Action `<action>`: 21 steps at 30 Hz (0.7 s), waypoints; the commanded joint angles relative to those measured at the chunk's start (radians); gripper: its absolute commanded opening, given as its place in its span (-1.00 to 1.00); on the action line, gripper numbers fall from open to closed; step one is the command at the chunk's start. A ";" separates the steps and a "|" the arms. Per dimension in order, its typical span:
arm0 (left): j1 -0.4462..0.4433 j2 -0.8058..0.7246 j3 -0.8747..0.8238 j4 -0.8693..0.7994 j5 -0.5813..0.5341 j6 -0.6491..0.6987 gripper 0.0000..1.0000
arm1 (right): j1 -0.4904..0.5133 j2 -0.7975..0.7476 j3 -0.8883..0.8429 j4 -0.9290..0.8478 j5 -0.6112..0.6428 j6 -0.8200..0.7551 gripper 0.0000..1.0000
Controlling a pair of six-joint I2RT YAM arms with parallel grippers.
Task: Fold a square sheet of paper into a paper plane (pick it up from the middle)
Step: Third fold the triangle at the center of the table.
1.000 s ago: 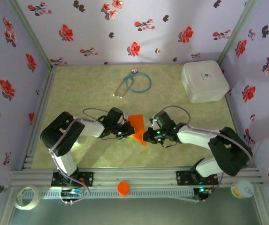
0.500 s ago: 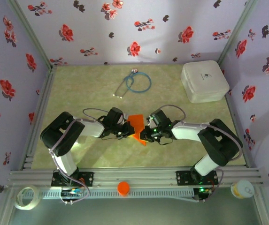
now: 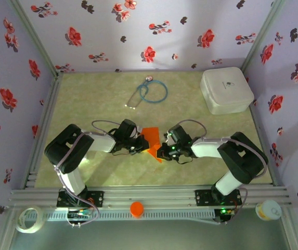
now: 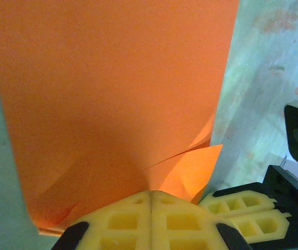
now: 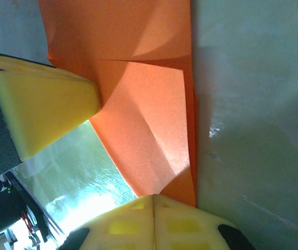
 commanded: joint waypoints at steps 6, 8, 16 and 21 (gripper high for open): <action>-0.005 -0.103 0.021 -0.120 -0.098 0.017 -0.96 | -0.005 0.002 -0.033 -0.064 0.052 0.024 -0.87; -0.020 -0.121 0.045 -0.165 -0.113 0.020 -0.95 | -0.005 0.002 -0.031 -0.080 0.066 0.026 -0.88; -0.121 -0.054 0.127 -0.236 -0.140 -0.028 -1.00 | -0.005 -0.002 -0.039 -0.071 0.077 0.035 -0.91; -0.140 -0.005 0.156 -0.285 -0.162 -0.048 -1.00 | -0.005 -0.009 -0.045 -0.068 0.082 0.039 -0.92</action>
